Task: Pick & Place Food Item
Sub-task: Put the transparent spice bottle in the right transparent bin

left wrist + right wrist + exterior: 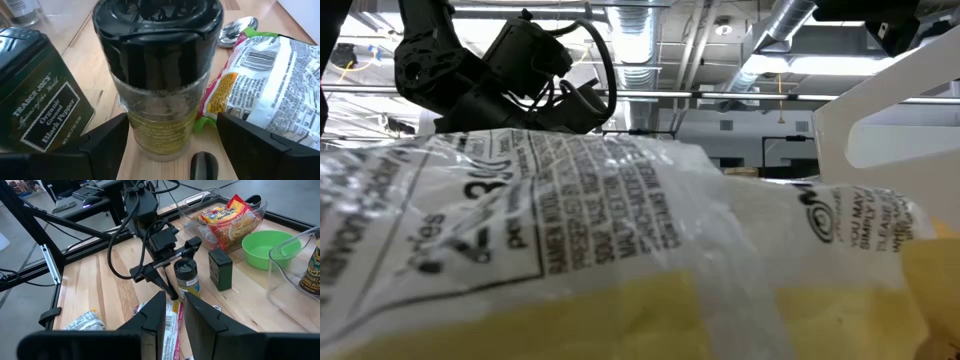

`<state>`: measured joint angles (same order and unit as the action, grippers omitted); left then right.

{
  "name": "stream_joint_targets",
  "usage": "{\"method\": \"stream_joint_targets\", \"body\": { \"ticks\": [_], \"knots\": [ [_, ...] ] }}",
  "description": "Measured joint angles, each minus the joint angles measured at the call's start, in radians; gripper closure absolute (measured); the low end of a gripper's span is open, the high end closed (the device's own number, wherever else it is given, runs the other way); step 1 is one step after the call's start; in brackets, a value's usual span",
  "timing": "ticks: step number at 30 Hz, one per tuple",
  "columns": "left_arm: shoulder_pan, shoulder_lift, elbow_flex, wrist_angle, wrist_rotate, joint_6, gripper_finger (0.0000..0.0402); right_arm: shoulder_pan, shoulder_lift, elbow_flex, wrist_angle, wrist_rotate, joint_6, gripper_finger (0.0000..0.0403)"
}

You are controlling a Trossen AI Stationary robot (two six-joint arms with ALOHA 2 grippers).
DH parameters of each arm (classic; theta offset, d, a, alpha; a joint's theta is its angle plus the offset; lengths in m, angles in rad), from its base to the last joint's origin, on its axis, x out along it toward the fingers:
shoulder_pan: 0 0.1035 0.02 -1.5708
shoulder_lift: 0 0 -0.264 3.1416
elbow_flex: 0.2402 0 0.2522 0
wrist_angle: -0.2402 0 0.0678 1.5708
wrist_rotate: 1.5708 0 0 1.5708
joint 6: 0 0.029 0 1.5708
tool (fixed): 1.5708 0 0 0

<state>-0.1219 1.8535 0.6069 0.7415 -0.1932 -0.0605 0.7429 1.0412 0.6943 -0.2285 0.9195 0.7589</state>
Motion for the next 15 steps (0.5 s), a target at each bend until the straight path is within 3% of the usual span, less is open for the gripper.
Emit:
{"method": "stream_joint_targets", "body": {
  "ticks": [15],
  "knots": [
    [0.010, 0.014, 0.015, 0.009, 0.010, -0.008, 0.0105, 0.000, 0.000, 0.000, -0.003, -0.003, 0.000, 0.0340]
  ]
}}
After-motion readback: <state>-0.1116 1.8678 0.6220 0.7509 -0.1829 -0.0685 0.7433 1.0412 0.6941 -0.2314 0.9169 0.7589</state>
